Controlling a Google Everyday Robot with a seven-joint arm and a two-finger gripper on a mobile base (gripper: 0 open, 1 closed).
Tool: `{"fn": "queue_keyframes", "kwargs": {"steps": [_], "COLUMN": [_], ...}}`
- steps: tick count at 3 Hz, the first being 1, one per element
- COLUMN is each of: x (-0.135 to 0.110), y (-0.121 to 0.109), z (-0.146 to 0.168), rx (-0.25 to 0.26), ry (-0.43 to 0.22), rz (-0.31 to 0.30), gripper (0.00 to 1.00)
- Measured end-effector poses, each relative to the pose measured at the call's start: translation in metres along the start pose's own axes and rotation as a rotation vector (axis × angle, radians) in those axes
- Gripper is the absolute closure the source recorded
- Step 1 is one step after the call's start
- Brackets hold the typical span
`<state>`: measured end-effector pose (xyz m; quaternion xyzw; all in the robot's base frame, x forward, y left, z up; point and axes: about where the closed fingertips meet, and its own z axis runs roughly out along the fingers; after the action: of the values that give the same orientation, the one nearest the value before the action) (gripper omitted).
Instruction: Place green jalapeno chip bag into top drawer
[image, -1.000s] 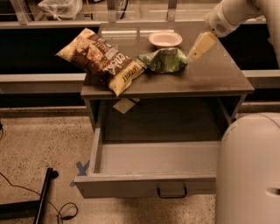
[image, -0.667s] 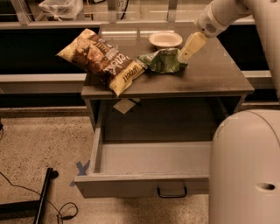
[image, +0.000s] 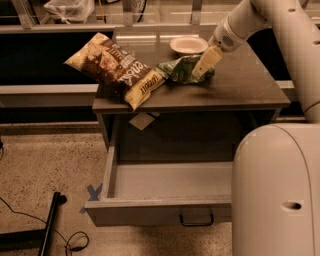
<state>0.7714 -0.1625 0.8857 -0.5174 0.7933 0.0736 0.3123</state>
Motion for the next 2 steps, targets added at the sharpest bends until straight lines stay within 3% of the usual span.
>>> {"fn": "queue_keyframes", "kwargs": {"steps": [2], "x": [-0.0048], "y": [0.0054], "z": [0.0083], "rx": [-0.031], "ry": [-0.052], "rz": [-0.005], "gripper": [0.65]}}
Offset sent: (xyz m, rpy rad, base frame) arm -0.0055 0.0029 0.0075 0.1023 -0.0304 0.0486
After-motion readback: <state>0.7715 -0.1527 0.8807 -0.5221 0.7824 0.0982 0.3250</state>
